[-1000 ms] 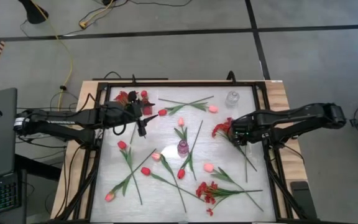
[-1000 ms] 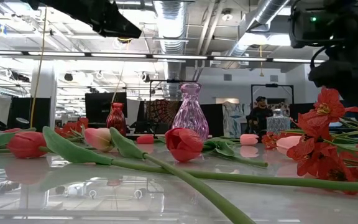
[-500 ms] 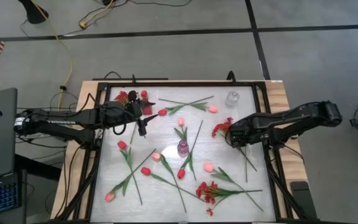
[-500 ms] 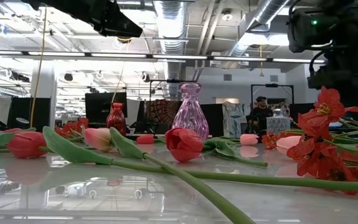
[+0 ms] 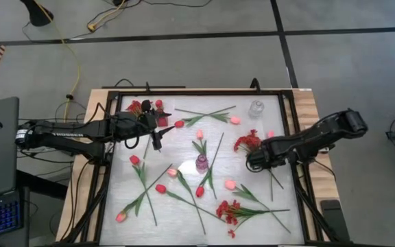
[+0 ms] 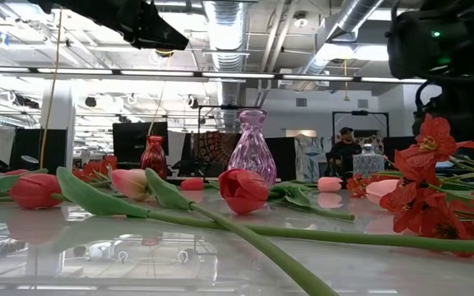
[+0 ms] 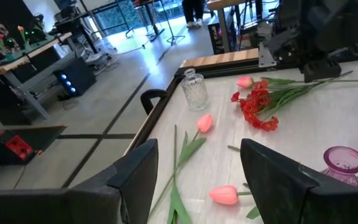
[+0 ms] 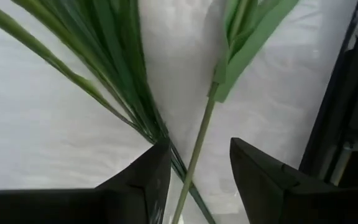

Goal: Sort flowers into vase by color
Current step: Put the pink flower into the transparent vase

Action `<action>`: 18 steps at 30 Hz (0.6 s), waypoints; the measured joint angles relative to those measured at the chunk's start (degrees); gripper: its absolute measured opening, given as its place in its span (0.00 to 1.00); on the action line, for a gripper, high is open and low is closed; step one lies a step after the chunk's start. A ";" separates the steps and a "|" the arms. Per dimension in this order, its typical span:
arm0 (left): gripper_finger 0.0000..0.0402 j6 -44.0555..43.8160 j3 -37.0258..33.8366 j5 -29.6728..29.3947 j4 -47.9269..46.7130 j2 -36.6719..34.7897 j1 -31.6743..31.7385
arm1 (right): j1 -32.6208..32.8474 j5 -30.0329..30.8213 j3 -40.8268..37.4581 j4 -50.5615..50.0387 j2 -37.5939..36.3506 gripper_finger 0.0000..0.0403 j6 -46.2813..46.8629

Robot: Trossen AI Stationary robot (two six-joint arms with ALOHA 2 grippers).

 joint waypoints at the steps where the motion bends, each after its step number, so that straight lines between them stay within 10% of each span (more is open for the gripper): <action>1: 0.54 0.00 0.00 0.00 0.00 0.00 0.00 | 0.77 0.55 0.00 -0.10 0.54 0.47 1.21; 18: 0.54 0.00 0.00 0.02 -0.02 0.00 0.00 | 9.13 5.32 -2.38 7.11 8.00 0.34 16.08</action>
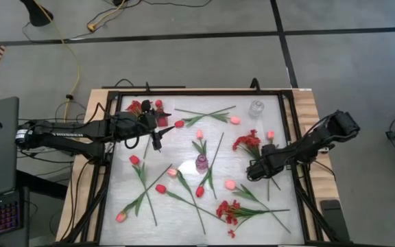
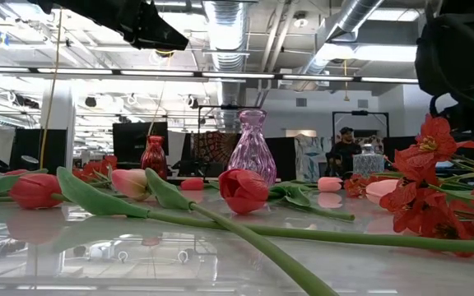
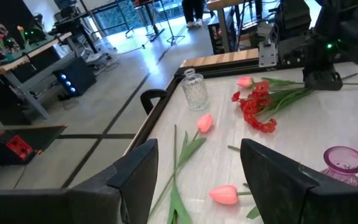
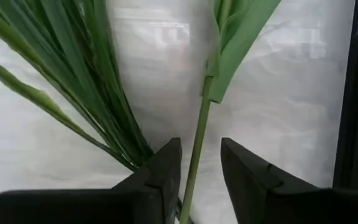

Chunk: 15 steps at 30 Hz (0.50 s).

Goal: Sort flowers into vase by color
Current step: Put the pink flower into the transparent vase

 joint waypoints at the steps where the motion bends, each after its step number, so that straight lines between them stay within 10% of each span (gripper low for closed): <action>1: 0.54 0.00 0.00 0.00 0.00 0.00 0.00 | 0.14 0.20 0.03 0.07 0.13 0.32 0.00; 15: 0.54 -0.26 0.00 -0.02 -1.07 0.00 0.00 | 0.15 7.57 3.43 -6.10 -5.36 0.06 4.46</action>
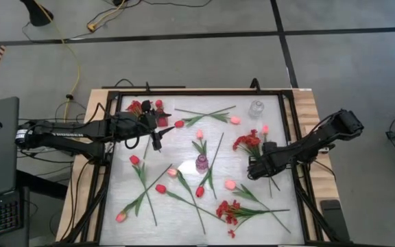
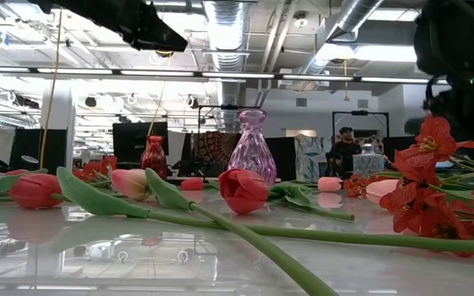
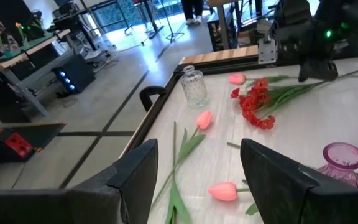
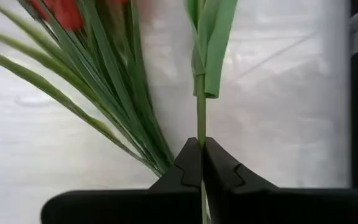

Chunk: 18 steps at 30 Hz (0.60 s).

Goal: Sort flowers into vase by color
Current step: Put the pink flower into the transparent vase

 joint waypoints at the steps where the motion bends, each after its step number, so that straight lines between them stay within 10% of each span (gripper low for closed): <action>1: 0.54 0.00 0.00 -0.01 -0.11 0.00 0.00 | 0.00 0.38 1.00 -2.00 -0.36 0.06 0.00; 9: 0.54 0.02 0.00 -0.01 -0.13 0.00 0.00 | 0.80 9.40 12.99 -17.83 -3.76 0.09 -0.29; 18: 0.54 -0.02 0.00 -0.01 -0.04 0.00 0.02 | -1.23 48.69 19.87 -18.76 -8.19 0.09 -12.09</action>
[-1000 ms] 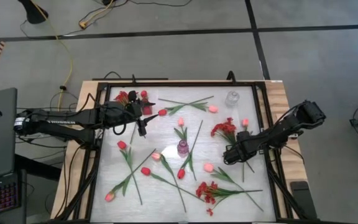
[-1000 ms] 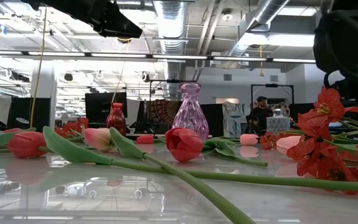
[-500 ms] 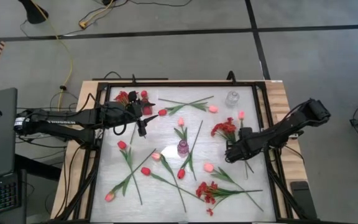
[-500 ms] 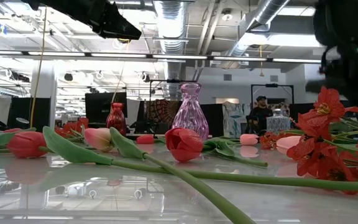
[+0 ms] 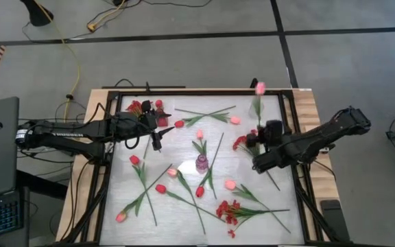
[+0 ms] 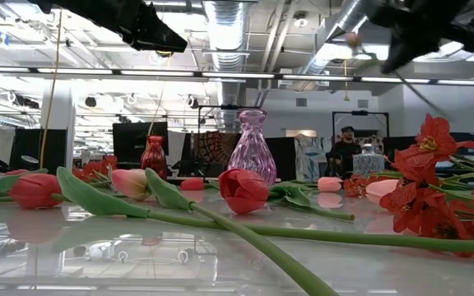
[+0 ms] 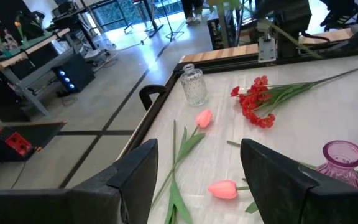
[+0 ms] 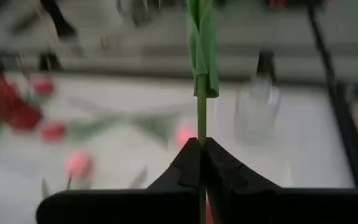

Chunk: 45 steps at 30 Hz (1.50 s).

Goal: Sort flowers into vase by color
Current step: Put the pink flower into the transparent vase

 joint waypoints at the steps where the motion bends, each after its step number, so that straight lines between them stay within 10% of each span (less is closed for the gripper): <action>1: 0.54 0.00 0.00 0.00 0.00 0.00 -0.01 | -0.99 3.32 0.00 -0.04 -0.59 0.09 -1.50; 8: 0.54 -0.79 0.00 0.00 0.02 -0.02 -0.01 | -10.91 20.30 0.00 -0.11 -4.18 0.08 -9.04; 17: 0.54 -0.25 0.00 0.00 0.02 -0.02 -0.01 | -24.83 23.15 -0.02 0.08 -4.91 0.07 -12.00; 25: 0.54 0.04 0.00 -0.01 0.02 -0.02 0.00 | -33.00 13.54 -0.09 10.92 -7.46 0.06 -35.75; 35: 0.54 0.02 0.00 -0.02 0.00 -0.02 0.00 | -43.78 -14.12 -6.88 56.31 -17.65 0.06 -85.80; 45: 0.54 -0.04 -0.02 -0.02 -1.72 -0.02 0.00 | -51.36 -24.63 -31.02 100.51 -25.31 0.06 -94.46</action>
